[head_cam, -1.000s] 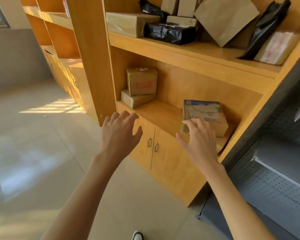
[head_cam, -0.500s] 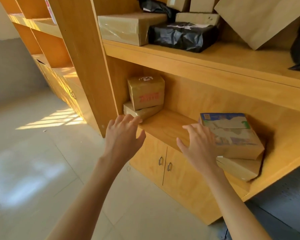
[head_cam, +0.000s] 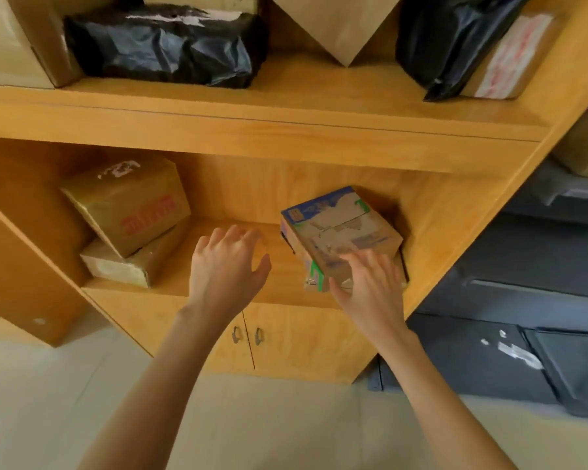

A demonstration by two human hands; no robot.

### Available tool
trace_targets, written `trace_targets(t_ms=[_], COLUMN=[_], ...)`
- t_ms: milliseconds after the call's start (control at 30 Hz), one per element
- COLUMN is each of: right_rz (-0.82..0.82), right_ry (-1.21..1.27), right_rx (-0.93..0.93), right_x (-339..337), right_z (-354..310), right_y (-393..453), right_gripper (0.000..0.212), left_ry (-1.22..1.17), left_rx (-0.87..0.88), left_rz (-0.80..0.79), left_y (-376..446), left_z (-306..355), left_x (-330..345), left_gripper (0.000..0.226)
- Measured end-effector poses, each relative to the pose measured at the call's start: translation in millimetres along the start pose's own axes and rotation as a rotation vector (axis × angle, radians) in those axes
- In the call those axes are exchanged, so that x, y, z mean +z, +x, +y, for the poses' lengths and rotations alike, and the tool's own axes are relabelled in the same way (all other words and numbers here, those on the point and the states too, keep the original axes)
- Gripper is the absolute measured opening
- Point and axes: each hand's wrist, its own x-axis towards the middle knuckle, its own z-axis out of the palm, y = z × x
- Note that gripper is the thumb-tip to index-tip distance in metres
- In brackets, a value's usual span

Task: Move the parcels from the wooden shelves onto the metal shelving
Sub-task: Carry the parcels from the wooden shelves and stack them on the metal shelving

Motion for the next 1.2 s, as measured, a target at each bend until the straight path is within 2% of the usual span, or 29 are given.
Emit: trace_targets(t_ms=[200, 400, 633, 800, 933, 1133, 1200], right_rz=[-0.024, -0.073, -0.112, -0.092, -0.103, -0.072, -0.054], right_ry=[-0.103, -0.051, 0.214, 0.394, 0.540, 0.892, 0.991], right_rx=[0.195, 0.324, 0.539, 0.626, 0.703, 0.931, 1.044], right_x=[9.7, 25.9, 62.4, 92.8, 117.6, 150.4, 161.3], right_z=[6.7, 14.6, 35.8, 48.9, 54.5, 60.7, 61.5], right_y=[-6.0, -2.9, 11.6, 25.3, 34.6, 56.1, 62.9], right_gripper=[0.040, 0.044, 0.056, 0.066, 0.079, 0.098, 0.103], left_ry=[-0.051, -0.162, -0.625, -0.732, -0.802, -1.083, -1.163], left_rx=[0.198, 0.226, -0.032, -0.124, -0.204, -0.480, -0.584], left_rz=[-0.024, -0.099, -0.339, -0.412, -0.447, -0.549, -0.600], left_y=[34.8, 54.2, 93.1, 115.7, 125.1, 135.6, 137.2], left_z=[-5.4, -5.3, -4.4, -5.0, -3.8, -0.2, 5.1], left_x=[32.9, 69.1, 133.5, 173.7, 201.1, 236.3, 242.5], left_gripper=[0.030, 0.038, 0.065, 0.077, 0.073, 0.099, 0.100])
